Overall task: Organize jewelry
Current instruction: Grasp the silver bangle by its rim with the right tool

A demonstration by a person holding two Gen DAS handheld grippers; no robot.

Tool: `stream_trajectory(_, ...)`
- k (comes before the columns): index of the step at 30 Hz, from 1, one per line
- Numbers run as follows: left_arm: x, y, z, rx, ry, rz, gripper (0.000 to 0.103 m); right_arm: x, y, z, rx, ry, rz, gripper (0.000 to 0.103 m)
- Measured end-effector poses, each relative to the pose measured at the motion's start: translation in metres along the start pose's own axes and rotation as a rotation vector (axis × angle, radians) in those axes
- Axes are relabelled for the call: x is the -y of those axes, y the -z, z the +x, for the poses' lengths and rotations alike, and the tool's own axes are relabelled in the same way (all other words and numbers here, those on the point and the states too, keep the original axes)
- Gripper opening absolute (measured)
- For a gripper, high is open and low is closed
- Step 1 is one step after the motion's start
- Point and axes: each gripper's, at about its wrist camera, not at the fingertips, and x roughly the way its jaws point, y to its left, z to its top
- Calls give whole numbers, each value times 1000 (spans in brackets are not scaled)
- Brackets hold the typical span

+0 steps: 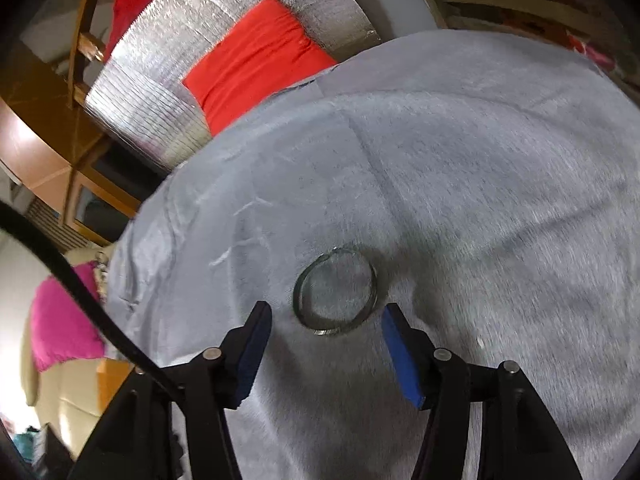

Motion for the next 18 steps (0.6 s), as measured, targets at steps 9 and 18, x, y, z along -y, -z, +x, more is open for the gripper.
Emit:
stream_trajectory(9, -12, -1, 4, -24, 8, -41, 10, -25, -2, 33, -1, 176, -140, 73)
stream_trajectory(18, -11, 2, 23, -68, -14, -49, 10, -46, 7, 50, 45, 374, -308, 65)
